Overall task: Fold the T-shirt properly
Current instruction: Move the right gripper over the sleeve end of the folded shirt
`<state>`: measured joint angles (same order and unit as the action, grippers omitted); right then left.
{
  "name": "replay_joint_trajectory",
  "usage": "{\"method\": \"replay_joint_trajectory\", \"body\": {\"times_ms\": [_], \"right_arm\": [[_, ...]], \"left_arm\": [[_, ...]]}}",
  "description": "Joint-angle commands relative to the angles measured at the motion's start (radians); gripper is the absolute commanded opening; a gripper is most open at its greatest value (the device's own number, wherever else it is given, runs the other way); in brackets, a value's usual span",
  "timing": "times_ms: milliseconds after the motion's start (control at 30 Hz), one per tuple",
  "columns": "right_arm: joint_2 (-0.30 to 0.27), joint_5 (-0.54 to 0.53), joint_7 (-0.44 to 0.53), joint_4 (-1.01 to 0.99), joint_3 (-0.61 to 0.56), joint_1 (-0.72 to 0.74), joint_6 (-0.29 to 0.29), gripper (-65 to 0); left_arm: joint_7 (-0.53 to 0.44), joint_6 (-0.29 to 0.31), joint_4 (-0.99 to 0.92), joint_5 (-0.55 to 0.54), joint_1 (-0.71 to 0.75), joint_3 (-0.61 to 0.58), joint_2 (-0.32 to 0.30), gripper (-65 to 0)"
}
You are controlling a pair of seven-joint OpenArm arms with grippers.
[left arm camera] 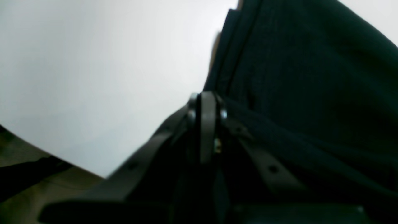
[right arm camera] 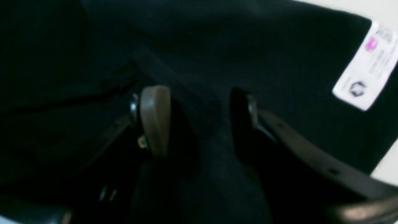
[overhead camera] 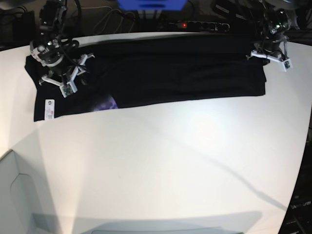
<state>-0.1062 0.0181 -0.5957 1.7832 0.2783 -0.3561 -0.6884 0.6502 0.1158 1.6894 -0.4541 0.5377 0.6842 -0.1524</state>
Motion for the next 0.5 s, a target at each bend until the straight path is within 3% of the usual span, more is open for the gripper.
{"method": "replay_joint_trajectory", "body": {"times_ms": [0, 167, 400, 467], "right_arm": [[-0.013, -0.017, 0.020, 0.011, -0.012, -0.001, -0.010, -34.0], [-0.019, -0.017, 0.018, 0.011, -0.035, -0.005, -0.010, -38.7], [-0.019, -0.017, 0.018, 0.014, -0.037, 0.001, -0.010, -63.5], [-0.019, -0.017, 0.024, 0.016, -0.037, 0.001, -0.010, -65.0]], "left_arm": [[-0.005, -0.003, 0.013, -0.001, 0.009, 0.002, -0.009, -65.0], [-0.005, -0.003, 0.013, -0.001, 0.009, 0.002, -0.009, -65.0], [-0.005, -0.003, 0.013, -0.001, 0.009, 0.002, -0.009, -65.0], [-0.005, -0.003, 0.013, -0.001, 0.009, 0.002, -0.009, -65.0]]}}
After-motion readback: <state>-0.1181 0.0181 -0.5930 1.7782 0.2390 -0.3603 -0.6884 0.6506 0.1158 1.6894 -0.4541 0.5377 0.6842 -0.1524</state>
